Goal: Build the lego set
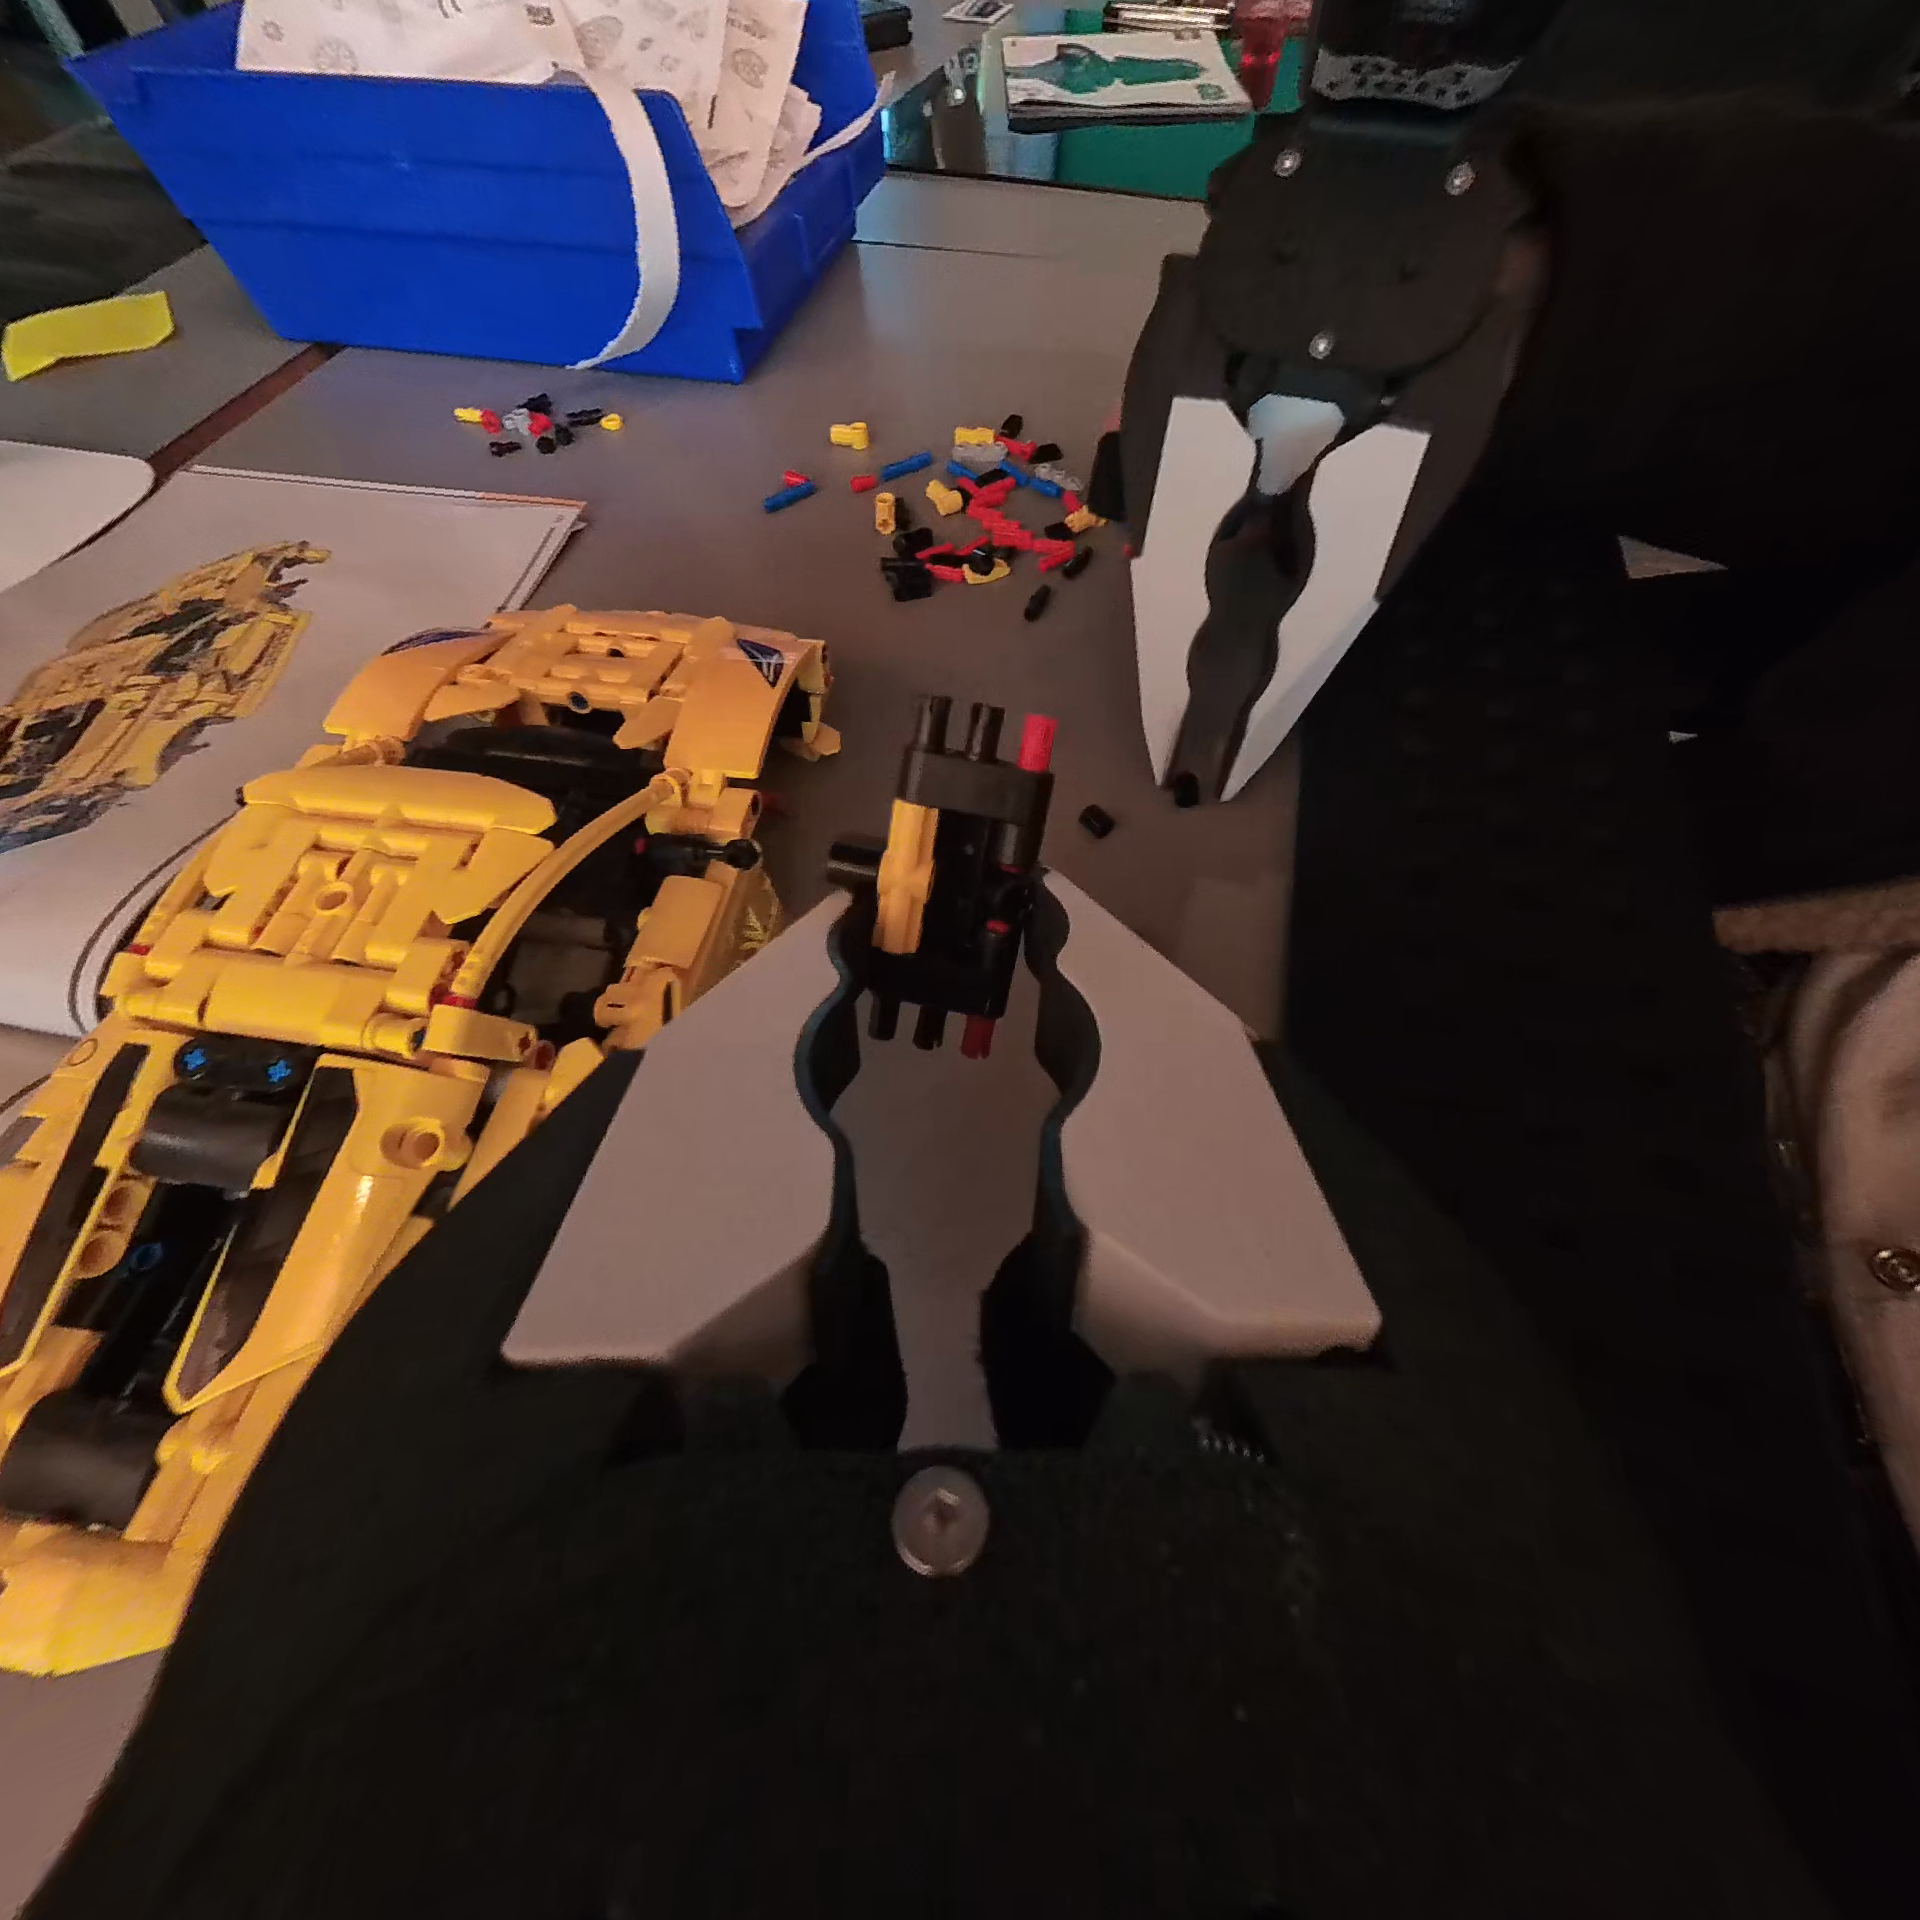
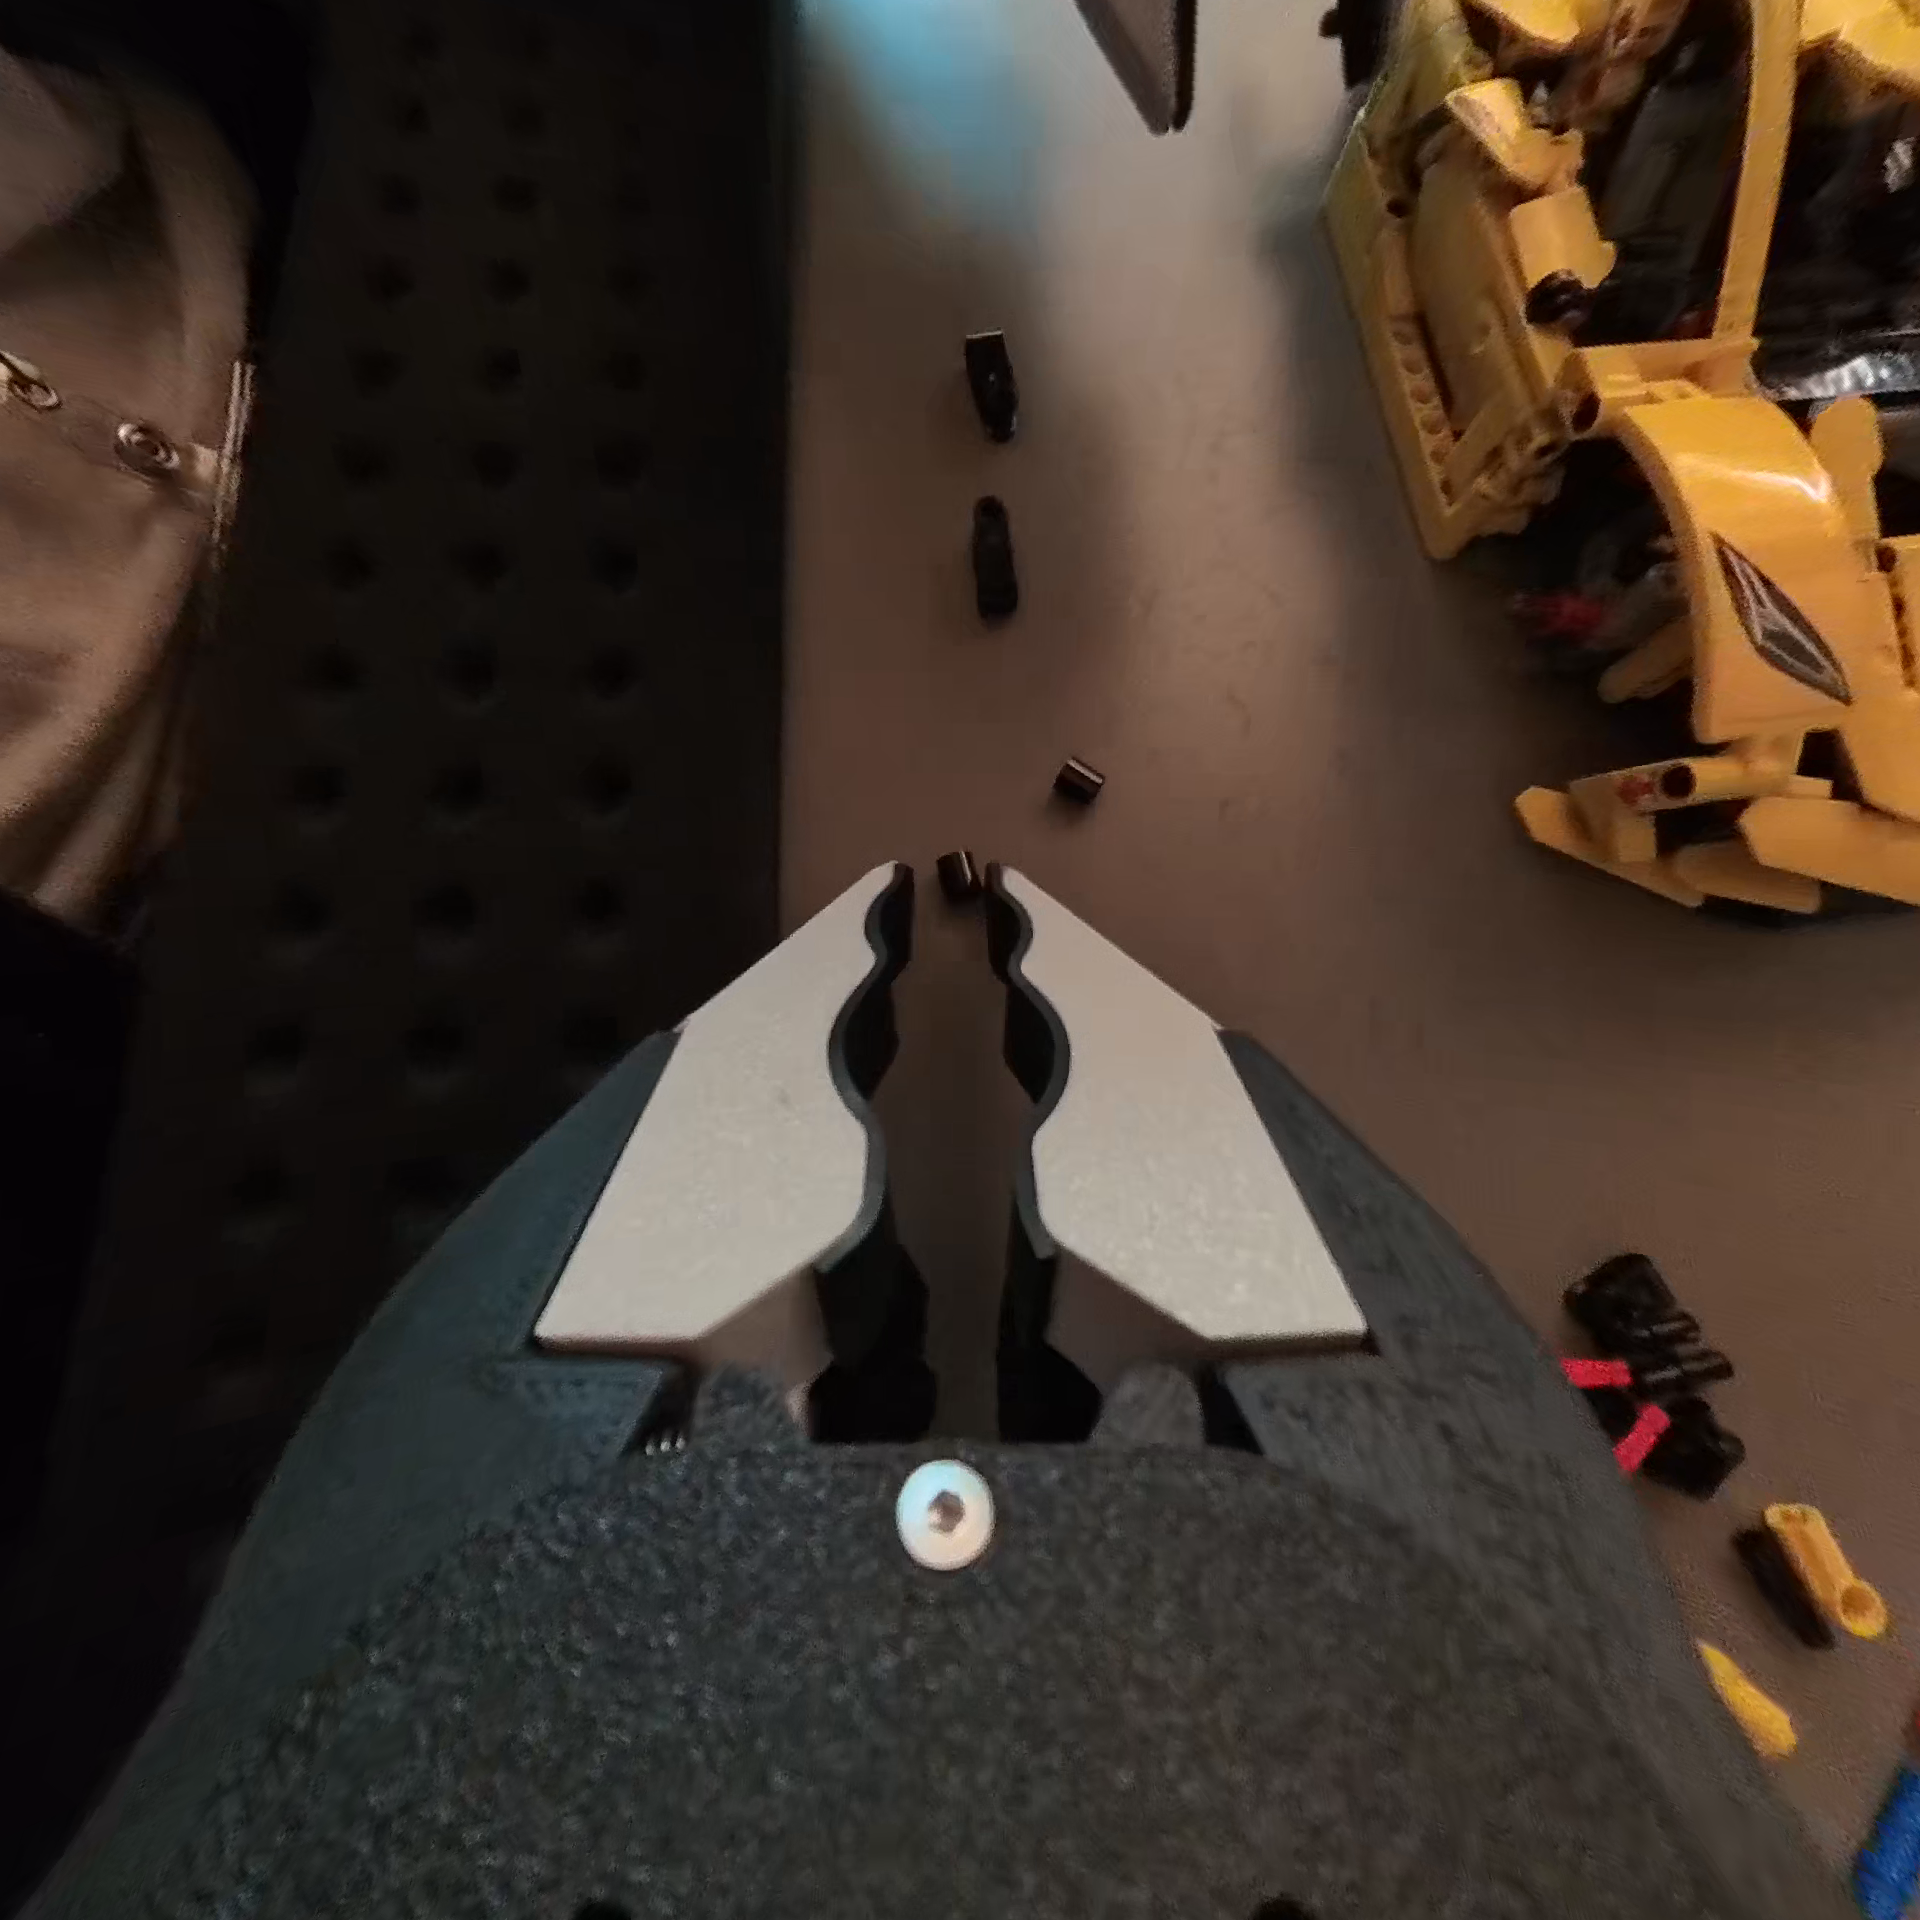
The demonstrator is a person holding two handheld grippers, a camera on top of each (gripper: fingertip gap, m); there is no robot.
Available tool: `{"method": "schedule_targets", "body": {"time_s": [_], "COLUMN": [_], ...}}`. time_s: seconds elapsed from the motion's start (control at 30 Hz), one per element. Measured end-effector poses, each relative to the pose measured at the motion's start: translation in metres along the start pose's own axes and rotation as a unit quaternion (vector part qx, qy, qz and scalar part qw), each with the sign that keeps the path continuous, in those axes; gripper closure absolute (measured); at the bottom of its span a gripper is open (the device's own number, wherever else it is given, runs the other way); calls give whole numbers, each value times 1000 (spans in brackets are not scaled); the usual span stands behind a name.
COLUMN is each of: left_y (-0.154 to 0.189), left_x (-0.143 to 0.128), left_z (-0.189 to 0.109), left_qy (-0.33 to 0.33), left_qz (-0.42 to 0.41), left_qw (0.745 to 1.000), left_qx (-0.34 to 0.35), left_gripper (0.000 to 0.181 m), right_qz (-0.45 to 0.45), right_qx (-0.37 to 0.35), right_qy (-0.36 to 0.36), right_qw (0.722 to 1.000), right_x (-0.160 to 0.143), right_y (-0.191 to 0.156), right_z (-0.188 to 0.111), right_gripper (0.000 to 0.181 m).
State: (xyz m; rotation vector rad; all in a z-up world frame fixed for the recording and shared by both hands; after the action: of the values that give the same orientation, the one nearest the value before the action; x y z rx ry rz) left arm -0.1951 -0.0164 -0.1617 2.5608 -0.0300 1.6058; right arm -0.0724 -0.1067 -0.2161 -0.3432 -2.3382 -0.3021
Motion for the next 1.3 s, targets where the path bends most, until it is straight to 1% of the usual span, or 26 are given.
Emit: {"method": "schedule_targets", "body": {"time_s": [0.1,0.2,0.23,0.3,0.4,0.47,0.5,0.53,0.6,0.63,0.67,0.73,0.8,0.97,1.3], "left_y": [2,2,1,-6,-13,-15,-16,-17,-16,-16,-16,-17,-18,-16,-15], "left_x": [-2,-4,-4,-8,-11,-12,-12,-12,-14,-14,-14,-14,-15,-18,-21], "left_z": [2,4,5,7,10,12,13,13,15,16,16,15,15,18,21], "left_qy": [-9,-15,-19,-35,-61,-74,-80,-85,-96,-101,-105,-110,-119,-134,-158], "left_qz": [5,11,18,44,100,134,149,165,193,206,220,246,270,318,361], "left_qw": [1000,1000,1000,997,985,975,969,964,954,948,942,930,918,895,869], "left_qx": [-3,0,13,60,129,163,178,193,210,220,231,249,264,281,300], "left_gripper": [152,152,153,153,153,154,154,154,154,154,154,154,155,155,155], "right_qz": [-12,-11,-9,-12,-44,-66,-62,-35,52,83,101,125,132,108,99], "right_qx": [-6,-8,-11,-34,-118,-185,-195,-185,-122,-108,-109,-107,-104,-96,-79], "right_qy": [0,1,-3,-1,41,45,38,29,18,29,38,26,18,-23,-61], "right_qw": [1000,1000,1000,999,991,980,978,982,991,990,988,986,986,989,990], "right_x": [0,0,0,5,41,63,72,78,86,90,92,88,88,87,83], "right_y": [1,3,4,7,19,29,32,34,38,41,45,51,52,52,51], "right_z": [1,2,1,0,-7,-9,-6,-1,9,12,12,11,10,17,22], "right_gripper": [174,175,175,175,175,175,175,175,175,175,175,175,175,175,175]}}
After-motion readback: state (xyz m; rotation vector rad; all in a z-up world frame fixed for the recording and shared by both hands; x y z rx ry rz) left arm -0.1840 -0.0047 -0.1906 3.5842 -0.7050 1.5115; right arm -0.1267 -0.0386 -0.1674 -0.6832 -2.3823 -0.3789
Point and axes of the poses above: each gripper's, where its closed fingertips meet, z out along the fingers, x out of its top, y = z × x across the jaws, the point moved 4 cm from there along -z, back along the fingers, and after that the axes turned 7 degrees about -z, right-handed, at the moved point
